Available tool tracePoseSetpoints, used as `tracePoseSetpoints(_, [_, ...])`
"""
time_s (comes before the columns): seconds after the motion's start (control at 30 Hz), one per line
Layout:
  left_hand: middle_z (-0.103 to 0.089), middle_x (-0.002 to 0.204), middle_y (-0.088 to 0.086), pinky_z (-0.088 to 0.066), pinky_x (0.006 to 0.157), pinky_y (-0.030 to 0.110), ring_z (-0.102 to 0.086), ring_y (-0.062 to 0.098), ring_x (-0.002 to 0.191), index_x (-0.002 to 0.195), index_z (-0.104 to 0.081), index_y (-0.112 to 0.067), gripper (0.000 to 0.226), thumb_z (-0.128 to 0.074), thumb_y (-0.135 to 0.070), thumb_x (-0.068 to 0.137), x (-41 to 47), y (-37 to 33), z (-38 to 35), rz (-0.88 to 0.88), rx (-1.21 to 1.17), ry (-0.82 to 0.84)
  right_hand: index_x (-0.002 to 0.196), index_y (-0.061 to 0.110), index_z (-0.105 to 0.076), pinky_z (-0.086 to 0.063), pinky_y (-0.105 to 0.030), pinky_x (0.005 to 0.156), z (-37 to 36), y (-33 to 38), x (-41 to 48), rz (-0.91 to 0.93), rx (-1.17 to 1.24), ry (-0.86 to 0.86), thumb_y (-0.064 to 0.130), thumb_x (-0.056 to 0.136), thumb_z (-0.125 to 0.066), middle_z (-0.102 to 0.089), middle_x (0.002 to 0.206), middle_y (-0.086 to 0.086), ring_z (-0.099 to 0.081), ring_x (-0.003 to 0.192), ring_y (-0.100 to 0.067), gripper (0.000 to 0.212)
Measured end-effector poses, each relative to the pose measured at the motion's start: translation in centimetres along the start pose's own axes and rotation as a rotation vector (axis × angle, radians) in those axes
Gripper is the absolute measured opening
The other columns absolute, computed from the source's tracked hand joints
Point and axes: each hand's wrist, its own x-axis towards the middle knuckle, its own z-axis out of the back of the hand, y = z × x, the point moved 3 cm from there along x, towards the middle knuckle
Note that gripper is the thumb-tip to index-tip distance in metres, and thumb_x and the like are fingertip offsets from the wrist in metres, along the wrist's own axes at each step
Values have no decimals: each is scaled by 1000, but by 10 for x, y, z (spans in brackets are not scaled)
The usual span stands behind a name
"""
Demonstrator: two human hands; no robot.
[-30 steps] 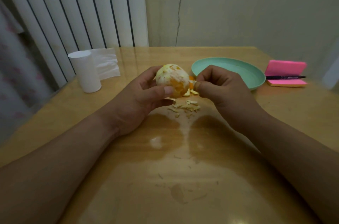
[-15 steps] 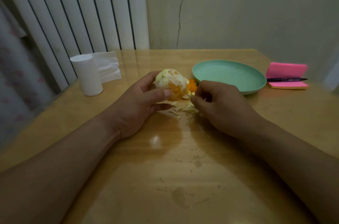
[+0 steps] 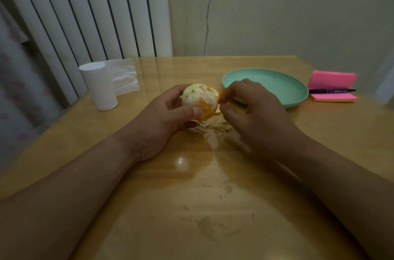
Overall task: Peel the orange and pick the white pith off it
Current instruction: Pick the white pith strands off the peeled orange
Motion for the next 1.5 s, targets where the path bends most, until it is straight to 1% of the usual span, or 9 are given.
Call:
tracePoseSetpoints(0.1, [-76,124,11,-61,82,28,-75,25,110,141,-60,-13,53,-72,-13,90,-1,-2,-1,8,-2,-20,103,28,-69,-52,-34,85,3,6,-1,58,72,-72,35,97,-69,-65,100,15,-60,99,-8,9])
tracePoseSetpoints(0.23, [-75,126,10,-60,85,29,-74,25,113,140,-63,-17,50,-76,-19,92,-1,-2,1,13,32,-23,106,26,-73,-49,-25,80,3,7,-1,97,44,-77,32,98,-72,-67,98,15,-60,95,-5,10])
tracePoseSetpoints(0.53, [-74,126,11,-59,97,42,-72,30,117,136,-67,-21,51,-78,-30,88,-2,-1,0,-9,145,-76,99,20,-75,-48,-40,71,5,13,1,278,-252,-100,30,99,-66,-68,93,4,-58,86,-19,13])
tracePoseSetpoints(0.67, [-75,125,8,-57,106,55,-72,29,118,137,-67,-24,43,-79,-27,96,-5,-4,-2,-38,241,-73,92,16,-72,-46,-41,68,5,18,1,321,-305,-126,26,95,-67,-65,88,0,-56,83,-22,12])
tracePoseSetpoints(0.8, [-75,123,5,-59,104,45,-72,23,115,137,-67,-24,41,-74,-24,97,-6,-8,-5,-77,319,-74,86,14,-66,-44,-41,65,4,21,1,333,-263,-166,20,91,-69,-62,84,1,-52,80,-21,9])
tracePoseSetpoints(1.07, [-70,133,13,-54,109,51,-67,33,126,143,-63,-22,56,-79,-30,90,-3,-4,-5,-68,181,12,87,16,-67,-49,-45,71,7,17,-1,241,-65,-217,20,90,-70,-64,86,4,-57,83,-20,6])
tracePoseSetpoints(1.27, [-72,133,9,-57,96,35,-69,26,122,145,-61,-19,57,-73,-22,89,-2,-4,-4,-59,47,52,89,16,-68,-51,-38,72,7,11,-3,158,49,-222,21,89,-72,-66,85,4,-60,82,-16,6])
tracePoseSetpoints(1.4, [-72,134,6,-57,97,35,-69,25,125,145,-60,-21,54,-65,-21,92,0,-4,-3,-28,15,48,88,19,-67,-52,-36,73,6,7,-3,97,105,-204,28,89,-68,-65,85,8,-61,83,-13,10])
tracePoseSetpoints(1.5, [-72,134,7,-58,98,35,-68,23,124,145,-60,-20,54,-62,-20,91,2,-4,0,-17,-32,34,89,22,-67,-53,-39,77,2,3,-3,33,65,-102,25,89,-72,-65,86,10,-60,85,-11,5])
